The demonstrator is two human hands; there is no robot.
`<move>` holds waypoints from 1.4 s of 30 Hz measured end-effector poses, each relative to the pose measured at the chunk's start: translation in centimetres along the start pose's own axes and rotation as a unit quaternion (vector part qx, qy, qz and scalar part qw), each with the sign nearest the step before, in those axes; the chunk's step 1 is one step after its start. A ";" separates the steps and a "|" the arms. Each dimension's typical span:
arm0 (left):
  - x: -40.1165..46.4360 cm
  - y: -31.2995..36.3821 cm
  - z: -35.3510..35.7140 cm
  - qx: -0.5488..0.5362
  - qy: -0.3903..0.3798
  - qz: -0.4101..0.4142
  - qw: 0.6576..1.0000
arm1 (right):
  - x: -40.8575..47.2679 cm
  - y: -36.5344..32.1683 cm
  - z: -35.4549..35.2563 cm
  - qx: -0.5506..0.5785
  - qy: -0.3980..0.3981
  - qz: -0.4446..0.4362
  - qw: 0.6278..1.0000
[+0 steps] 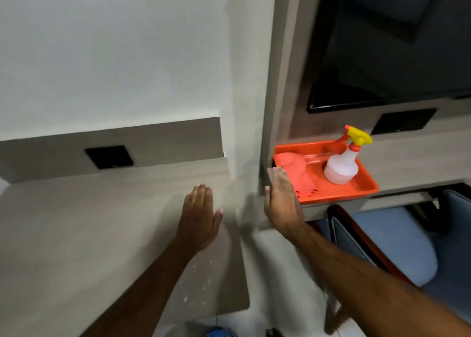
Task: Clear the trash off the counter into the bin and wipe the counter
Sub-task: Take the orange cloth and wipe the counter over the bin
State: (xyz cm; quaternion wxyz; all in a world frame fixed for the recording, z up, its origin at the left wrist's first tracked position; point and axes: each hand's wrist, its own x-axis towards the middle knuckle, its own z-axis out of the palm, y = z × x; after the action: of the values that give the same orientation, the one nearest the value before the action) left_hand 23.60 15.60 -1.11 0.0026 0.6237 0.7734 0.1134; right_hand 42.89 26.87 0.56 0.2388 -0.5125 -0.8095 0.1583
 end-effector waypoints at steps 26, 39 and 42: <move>-3.0 4.6 5.9 -0.102 0.100 -0.125 0.982 | 3.0 6.2 0.2 0.073 0.079 0.002 0.994; -38.5 -2.3 30.7 -0.224 -0.078 -0.526 0.816 | -30.6 11.5 30.1 0.120 -0.152 0.304 0.933; -39.1 -5.1 37.5 -0.436 -0.124 -0.736 0.503 | -33.4 13.7 36.5 0.081 -0.234 0.286 0.926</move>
State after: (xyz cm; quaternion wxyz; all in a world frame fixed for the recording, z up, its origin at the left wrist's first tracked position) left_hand 32.84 -16.72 -43.97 0.4529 -0.2423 0.7981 0.3150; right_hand 45.24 2.06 -44.36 0.0278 -0.6496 -0.6460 0.3999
